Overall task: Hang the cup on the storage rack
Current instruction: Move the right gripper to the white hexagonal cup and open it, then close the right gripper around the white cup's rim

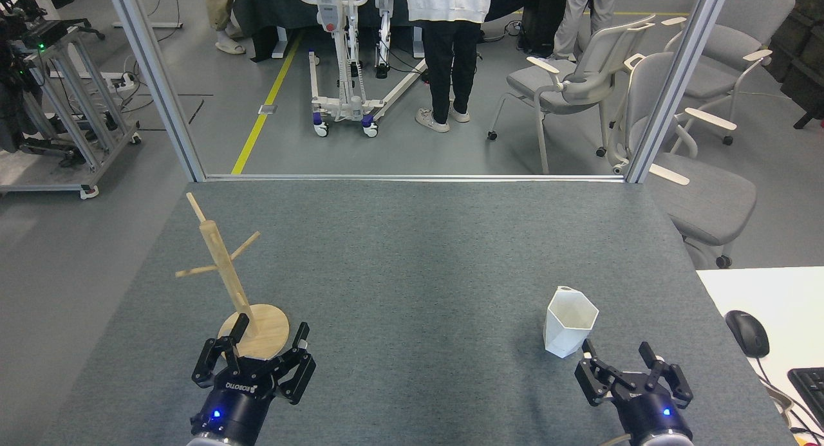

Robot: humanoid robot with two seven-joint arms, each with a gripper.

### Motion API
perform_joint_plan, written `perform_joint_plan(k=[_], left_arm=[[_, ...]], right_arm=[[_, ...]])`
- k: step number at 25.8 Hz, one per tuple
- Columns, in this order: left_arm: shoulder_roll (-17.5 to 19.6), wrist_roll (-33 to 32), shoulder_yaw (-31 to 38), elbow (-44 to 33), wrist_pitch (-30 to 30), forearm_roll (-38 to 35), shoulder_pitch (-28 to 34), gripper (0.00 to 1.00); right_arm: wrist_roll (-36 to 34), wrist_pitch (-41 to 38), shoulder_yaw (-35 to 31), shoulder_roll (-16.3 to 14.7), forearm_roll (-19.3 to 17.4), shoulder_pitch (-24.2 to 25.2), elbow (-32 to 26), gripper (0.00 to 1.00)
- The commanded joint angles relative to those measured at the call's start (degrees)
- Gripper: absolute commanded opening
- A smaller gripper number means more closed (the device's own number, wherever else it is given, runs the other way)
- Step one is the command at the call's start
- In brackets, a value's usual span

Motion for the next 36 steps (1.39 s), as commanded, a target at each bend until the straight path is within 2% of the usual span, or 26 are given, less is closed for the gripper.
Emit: perform_joint_plan(k=[1, 5, 17, 29, 32, 33, 36], left_arm=[[0.3, 0.0, 0.1, 0.4, -0.1, 0.1, -0.5, 1.0], [0.4, 0.0, 0.1, 0.3, -0.1, 0.1, -0.5, 1.0], [0.0, -0.1, 0.0, -0.2, -0.2, 0.1, 0.4, 1.0], [-0.4, -0.1, 0.0, -0.1, -0.1, 0.0, 0.4, 1.0], [-0.3, -0.2, 0.0, -0.1, 0.0, 0.0, 0.3, 1.0], [-0.3, -0.1, 0.0, 0.1, -0.1, 0.1, 0.3, 1.0], [-0.2, -0.1, 0.0, 0.3, 0.0, 0.1, 0.0, 1.0]], right_arm=[[-0.3, 2.3, 4.3, 0.1, 0.1, -3.7, 4.8, 0.98], [-0.3, 5.6, 6.5, 0.7, 0.1, -7.0, 8.5, 0.98], [-0.3, 7.1, 6.9, 3.5, 0.1, -16.8, 20.7, 0.97], [-0.3, 7.3, 8.7, 4.7, -0.1, -20.5, 26.3, 0.97], [-0.3, 7.3, 9.2, 4.8, -0.4, -21.0, 27.0, 0.92], [-0.3, 7.3, 9.2, 4.9, -0.4, -21.1, 27.2, 0.87], [-0.3, 7.3, 9.2, 4.9, -0.4, -21.3, 27.2, 0.65]])
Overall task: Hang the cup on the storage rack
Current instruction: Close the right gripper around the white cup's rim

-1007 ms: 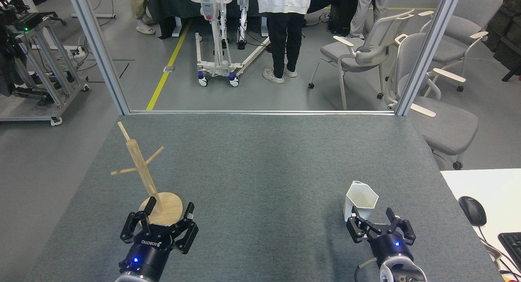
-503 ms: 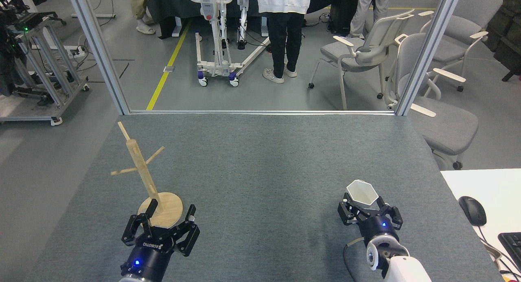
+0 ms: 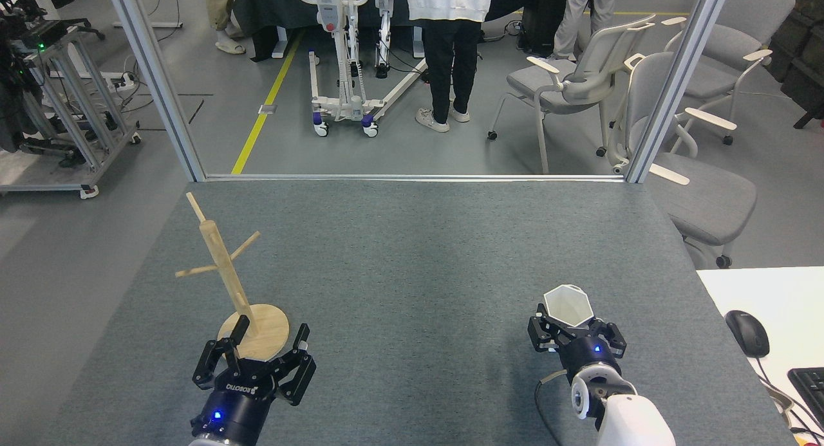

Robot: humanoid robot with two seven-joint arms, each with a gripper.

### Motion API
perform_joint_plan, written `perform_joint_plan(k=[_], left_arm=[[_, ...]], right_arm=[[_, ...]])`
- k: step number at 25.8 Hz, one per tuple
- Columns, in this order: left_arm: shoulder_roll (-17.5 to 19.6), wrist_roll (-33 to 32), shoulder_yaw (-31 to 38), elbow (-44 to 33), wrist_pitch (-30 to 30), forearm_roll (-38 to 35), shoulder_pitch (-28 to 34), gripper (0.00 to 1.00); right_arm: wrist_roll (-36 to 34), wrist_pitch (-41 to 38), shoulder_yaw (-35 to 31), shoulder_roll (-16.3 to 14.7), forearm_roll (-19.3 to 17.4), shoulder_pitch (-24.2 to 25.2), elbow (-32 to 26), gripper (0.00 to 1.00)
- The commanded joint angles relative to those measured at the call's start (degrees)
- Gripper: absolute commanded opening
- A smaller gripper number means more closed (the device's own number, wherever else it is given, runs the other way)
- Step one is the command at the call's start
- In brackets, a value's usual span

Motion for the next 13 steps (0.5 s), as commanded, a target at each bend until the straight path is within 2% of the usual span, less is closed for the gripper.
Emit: perform_joint_plan(k=[1, 7, 10, 13], left_arm=[[0.1, 0.1, 0.0, 0.1, -0.1, 0.0, -0.3, 1.0], [0.3, 0.1, -0.1, -0.2, -0.1, 0.0, 0.3, 1.0], [0.5, 0.1, -0.1, -0.2, -0.1, 0.0, 0.3, 1.0], [0.5, 0.1, -0.1, -0.1, 0.0, 0.0, 0.2, 1.0]], right_arm=[[-0.1, -0.1, 0.1, 0.0, -0.1, -0.2, 0.3, 0.59], [-0.1, -0.4, 0.1, -0.7, 0.3, -0.3, -0.1, 0.27], [-0.1, -1.5, 0.1, -1.4, 0.3, 0.1, -2.2, 0.26], [-0.1, -6.7, -0.7, -2.6, 0.3, 1.0, -7.1, 0.23]])
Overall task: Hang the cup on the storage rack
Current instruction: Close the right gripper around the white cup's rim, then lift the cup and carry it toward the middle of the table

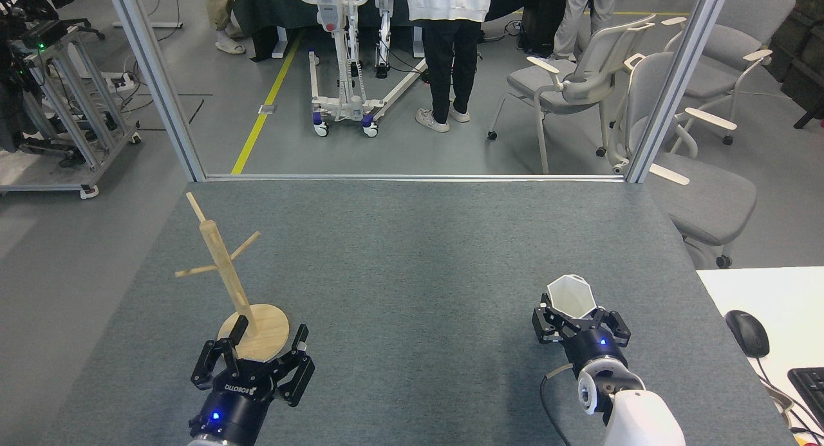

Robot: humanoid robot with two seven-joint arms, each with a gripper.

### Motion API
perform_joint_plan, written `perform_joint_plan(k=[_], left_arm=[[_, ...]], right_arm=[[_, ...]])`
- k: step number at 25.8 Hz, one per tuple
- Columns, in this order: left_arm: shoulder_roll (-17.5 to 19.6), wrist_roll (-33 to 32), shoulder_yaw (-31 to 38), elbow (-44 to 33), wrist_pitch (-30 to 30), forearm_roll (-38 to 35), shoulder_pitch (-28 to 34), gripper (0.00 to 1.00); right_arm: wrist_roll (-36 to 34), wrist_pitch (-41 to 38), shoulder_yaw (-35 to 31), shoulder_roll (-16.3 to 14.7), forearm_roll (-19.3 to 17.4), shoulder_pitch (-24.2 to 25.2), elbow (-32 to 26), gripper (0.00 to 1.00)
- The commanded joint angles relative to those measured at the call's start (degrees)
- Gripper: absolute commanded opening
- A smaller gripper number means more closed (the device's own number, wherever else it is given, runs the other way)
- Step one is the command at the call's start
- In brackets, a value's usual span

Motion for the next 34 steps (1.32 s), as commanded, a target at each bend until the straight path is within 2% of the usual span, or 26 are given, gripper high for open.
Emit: perform_joint_plan(k=[1, 4, 9, 12, 15, 18, 26, 29, 32, 34], left_arm=[[0.1, 0.1, 0.0, 0.1, 0.0, 0.0, -0.1, 1.0], [0.1, 0.1, 0.0, 0.0, 0.0, 0.0, 0.0, 1.0], [-0.1, -0.5, 0.0, 0.0, -0.1, 0.0, 0.1, 1.0], [0.1, -0.7, 0.0, 0.0, -0.1, 0.0, -0.1, 1.0], [0.1, -0.7, 0.0, 0.0, -0.1, 0.0, -0.2, 1.0], [0.1, -0.7, 0.0, 0.0, -0.1, 0.0, -0.2, 1.0], [-0.6, -0.7, 0.0, -0.1, -0.2, 0.0, 0.1, 1.0], [-0.6, -0.8, 0.0, -0.2, -0.4, -0.1, 0.2, 1.0], [-0.6, -0.8, 0.0, -0.2, -0.5, -0.1, 0.2, 1.0], [-0.6, -0.8, 0.0, -0.2, -0.6, -0.1, 0.2, 1.0]], right_arm=[[-0.1, -5.6, -1.0, -1.9, 0.0, 2.0, -5.8, 0.21], [-0.1, -8.1, -1.9, -3.0, 0.0, 5.6, -9.8, 0.15], [2.6, -12.5, -4.4, -3.1, -0.4, 13.1, -22.4, 0.07], [8.7, -12.6, -4.1, -2.8, -0.6, 14.5, -28.8, 0.0], [13.8, -12.4, -2.9, -2.4, -0.6, 14.8, -33.2, 0.0], [15.7, -11.2, 0.1, -1.4, -0.6, 14.1, -35.4, 0.0], [16.4, 6.4, 13.7, -0.7, -0.6, 8.1, -37.8, 0.0], [20.8, 11.6, 18.0, -0.8, -0.6, 5.4, -38.4, 0.0], [24.7, 24.0, 27.3, -0.7, -0.5, 0.0, -38.6, 0.0], [26.2, 30.3, 31.0, -0.5, -0.4, -2.7, -38.5, 0.0]])
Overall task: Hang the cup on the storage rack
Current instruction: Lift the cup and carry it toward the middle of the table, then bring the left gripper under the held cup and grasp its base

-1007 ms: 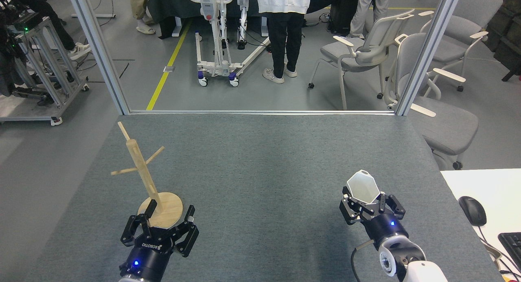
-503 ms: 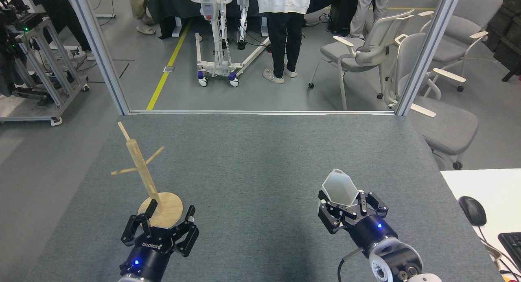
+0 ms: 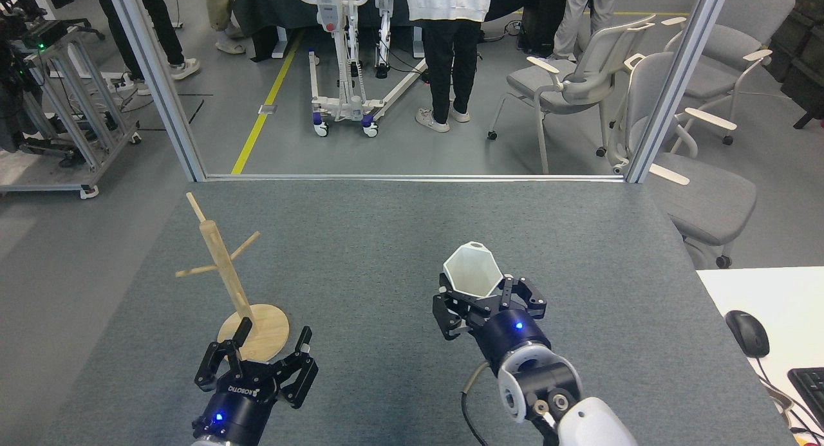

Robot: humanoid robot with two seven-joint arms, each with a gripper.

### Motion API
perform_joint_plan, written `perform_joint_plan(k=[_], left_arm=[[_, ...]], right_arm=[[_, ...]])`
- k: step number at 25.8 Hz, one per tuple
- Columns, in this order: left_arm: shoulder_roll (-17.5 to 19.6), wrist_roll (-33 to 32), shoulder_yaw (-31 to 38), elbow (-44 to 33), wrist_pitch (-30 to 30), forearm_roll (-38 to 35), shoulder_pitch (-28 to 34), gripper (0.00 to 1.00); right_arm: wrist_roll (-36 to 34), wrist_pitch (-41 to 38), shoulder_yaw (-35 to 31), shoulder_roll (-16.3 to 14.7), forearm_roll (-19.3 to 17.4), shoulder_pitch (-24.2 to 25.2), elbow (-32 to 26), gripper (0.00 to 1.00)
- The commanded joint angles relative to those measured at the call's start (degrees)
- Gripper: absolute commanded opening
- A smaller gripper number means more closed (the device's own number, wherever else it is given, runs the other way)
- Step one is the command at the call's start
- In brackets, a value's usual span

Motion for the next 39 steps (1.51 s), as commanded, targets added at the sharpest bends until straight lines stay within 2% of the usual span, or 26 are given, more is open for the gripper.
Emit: perform_joint_plan(k=[1, 8, 15, 19, 24, 26, 31, 39], left_arm=[[0.0, 0.0, -0.1, 0.1, -0.1, 0.0, -0.1, 1.0], [0.3, -0.1, -1.3, -0.1, -0.3, 0.1, -0.1, 1.0], [0.2, 0.0, -9.3, -1.3, -3.8, 0.2, 1.3, 0.99], [-2.8, 0.4, -14.3, -2.2, -4.1, 0.2, 2.1, 0.93], [-11.6, -0.1, -16.9, 0.6, -2.7, -0.6, -0.7, 0.87], [-13.5, -1.5, -17.9, 3.9, -0.1, -0.6, -3.1, 0.87], [-13.9, -6.9, -21.1, 6.8, 7.8, -0.8, -6.9, 0.88], [-14.2, -7.0, -21.1, 11.4, 8.3, -0.8, -12.5, 0.89]], right_arm=[[4.1, 12.3, 7.5, 0.2, 0.3, -5.3, 0.0, 0.0], [17.0, 23.7, 12.7, 0.1, 0.3, -16.1, 0.7, 0.0], [18.7, 26.6, 13.2, 0.4, 0.0, -20.5, 3.4, 0.0], [20.4, 27.4, 13.5, 1.2, 0.4, -20.5, 3.5, 0.0], [20.7, 27.6, 13.5, 1.6, 1.0, -18.9, 3.4, 0.0], [20.7, 27.6, 13.5, 1.5, 1.1, -18.5, 3.3, 0.0], [20.7, 27.6, 13.4, 1.7, 1.4, -18.3, 3.0, 0.0], [20.7, 27.5, 13.4, 2.7, 2.3, -16.9, 3.1, 0.0]])
